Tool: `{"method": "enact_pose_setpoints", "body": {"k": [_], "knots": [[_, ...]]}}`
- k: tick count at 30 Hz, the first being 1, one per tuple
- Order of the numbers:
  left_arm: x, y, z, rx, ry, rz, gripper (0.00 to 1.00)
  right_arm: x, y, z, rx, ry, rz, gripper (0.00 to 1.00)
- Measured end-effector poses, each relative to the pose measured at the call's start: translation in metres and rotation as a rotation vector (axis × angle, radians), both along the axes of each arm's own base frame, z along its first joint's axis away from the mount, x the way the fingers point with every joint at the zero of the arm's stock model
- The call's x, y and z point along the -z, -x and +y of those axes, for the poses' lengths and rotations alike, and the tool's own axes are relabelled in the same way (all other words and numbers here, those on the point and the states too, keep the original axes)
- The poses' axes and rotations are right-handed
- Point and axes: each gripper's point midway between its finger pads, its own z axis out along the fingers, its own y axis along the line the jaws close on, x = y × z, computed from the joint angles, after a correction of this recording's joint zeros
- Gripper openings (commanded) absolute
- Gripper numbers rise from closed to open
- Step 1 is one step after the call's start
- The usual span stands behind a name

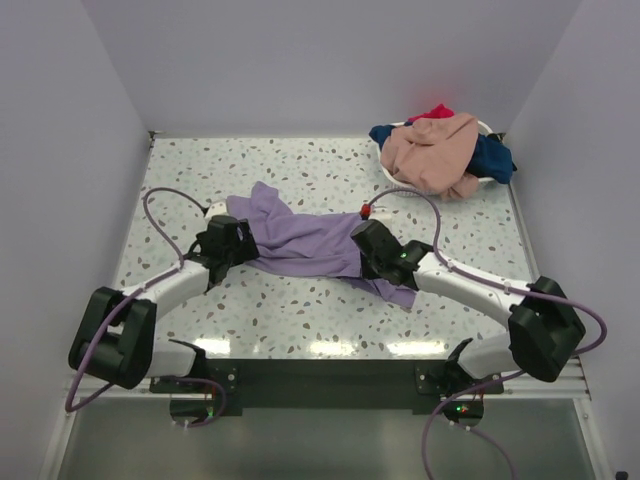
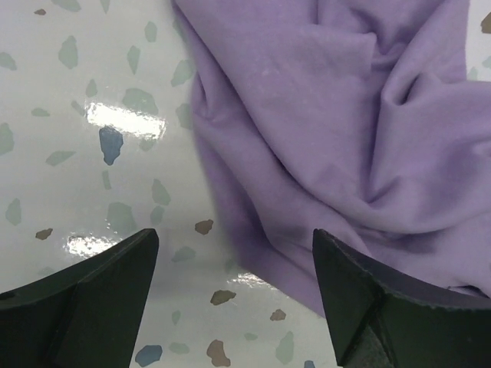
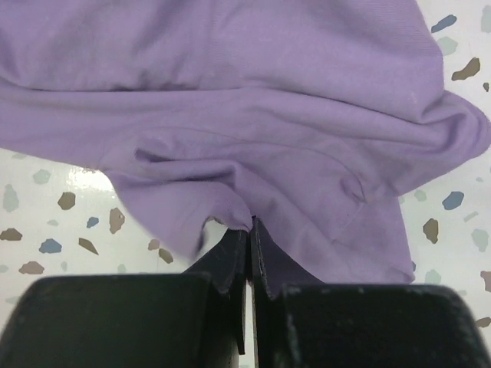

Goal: Fold and stack the t-shirts
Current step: Flatten the tshirt out

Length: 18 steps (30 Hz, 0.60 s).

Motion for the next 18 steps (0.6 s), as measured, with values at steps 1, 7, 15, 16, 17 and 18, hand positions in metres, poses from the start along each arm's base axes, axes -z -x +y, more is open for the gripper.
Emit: {"method": "enact_pose_setpoints", "body": {"k": [1,7,15,16,17,18], "knots": [[0.005,0.0,0.0,0.0,-0.003,0.012,0.82,-0.001,-0.002,-0.002,0.003,0.0,-0.003,0.0],[0.017,-0.002,0.001,-0.006,-0.017,0.034,0.72,0.0,-0.007,-0.009,0.024,-0.001,0.003,0.0],[0.028,-0.004,0.009,-0.039,-0.056,0.049,0.63,-0.001,-0.008,-0.009,0.028,-0.018,0.008,0.0],[0.029,-0.004,0.01,-0.043,-0.06,0.05,0.63,-0.001,-0.008,-0.01,0.029,-0.018,0.008,0.0],[0.028,-0.004,0.011,-0.049,-0.064,0.047,0.63,-0.001,-0.008,-0.011,0.03,-0.018,0.007,0.0],[0.028,-0.003,0.012,-0.054,-0.067,0.043,0.63,0.0,-0.008,-0.012,0.032,-0.018,0.008,0.0]]}}
